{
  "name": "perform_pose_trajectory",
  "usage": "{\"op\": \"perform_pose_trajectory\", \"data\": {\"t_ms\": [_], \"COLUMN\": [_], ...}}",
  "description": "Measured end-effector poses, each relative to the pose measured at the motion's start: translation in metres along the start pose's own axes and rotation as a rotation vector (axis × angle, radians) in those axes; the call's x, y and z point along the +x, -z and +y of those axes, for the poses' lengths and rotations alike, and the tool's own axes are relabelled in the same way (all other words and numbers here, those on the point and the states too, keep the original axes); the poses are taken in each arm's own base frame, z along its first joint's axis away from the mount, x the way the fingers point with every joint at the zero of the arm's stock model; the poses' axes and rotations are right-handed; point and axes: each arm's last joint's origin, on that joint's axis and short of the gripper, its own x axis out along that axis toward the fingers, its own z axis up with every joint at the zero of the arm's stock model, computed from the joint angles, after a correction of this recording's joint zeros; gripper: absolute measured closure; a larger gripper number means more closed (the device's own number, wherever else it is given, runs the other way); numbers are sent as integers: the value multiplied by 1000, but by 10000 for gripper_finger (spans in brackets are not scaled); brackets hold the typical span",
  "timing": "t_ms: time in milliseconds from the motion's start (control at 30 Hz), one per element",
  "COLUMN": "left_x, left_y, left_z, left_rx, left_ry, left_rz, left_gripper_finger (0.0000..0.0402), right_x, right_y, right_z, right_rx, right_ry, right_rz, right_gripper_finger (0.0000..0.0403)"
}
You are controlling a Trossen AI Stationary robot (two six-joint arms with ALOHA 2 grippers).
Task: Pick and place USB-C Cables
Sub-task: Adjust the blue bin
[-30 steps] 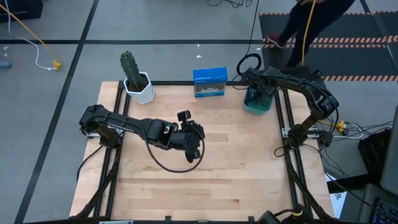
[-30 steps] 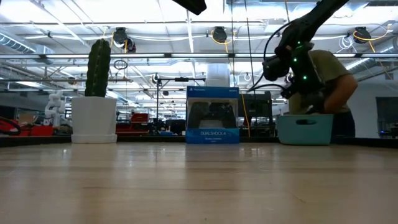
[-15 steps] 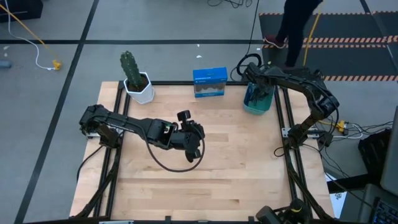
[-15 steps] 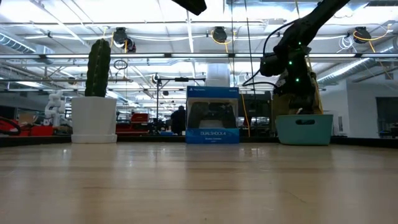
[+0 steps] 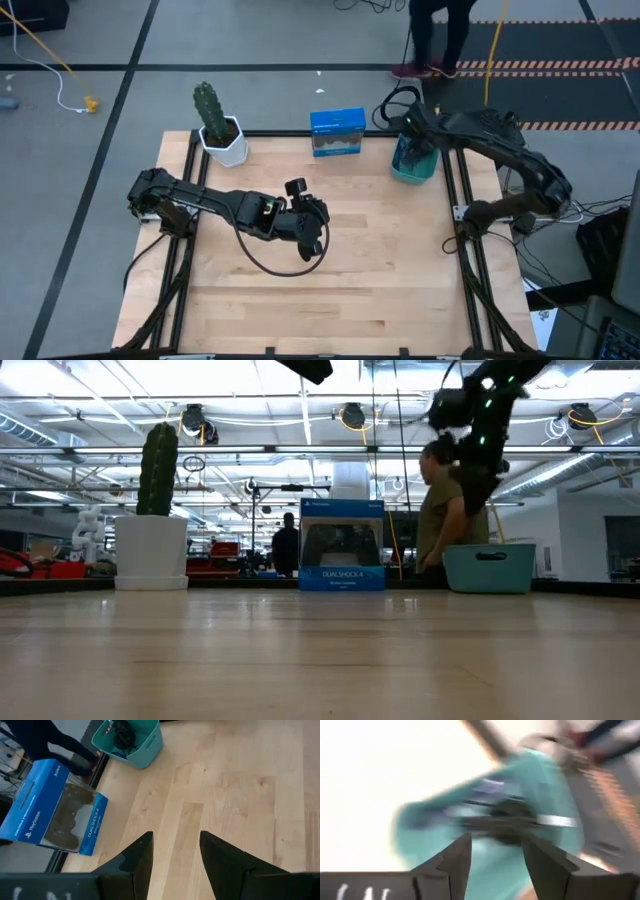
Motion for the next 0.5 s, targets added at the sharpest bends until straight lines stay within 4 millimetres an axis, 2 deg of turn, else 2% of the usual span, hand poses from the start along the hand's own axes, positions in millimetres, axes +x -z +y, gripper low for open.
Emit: {"op": "perform_pose_trajectory", "data": {"t_ms": [67,200,333,500], "left_x": [0,0,0,0], "left_y": [0,0,0,-1], "left_z": [0,0,0,-1], "left_rx": [-2,-2,-7,-14], "left_ry": [0,1,1,4], "left_rz": [0,0,-1,-13], "left_gripper_finger": [238,238,238,238], "right_x": [-12,-20,-8,10], "right_y": [9,27,40,42], "right_z": [11,36,59,80], "right_rx": [27,-2,-60,-83], "right_ry": [-149,-252,-291,-317], "right_rz": [-66,-149,-198,-214], "right_gripper_finger": [233,245,271,315]}}
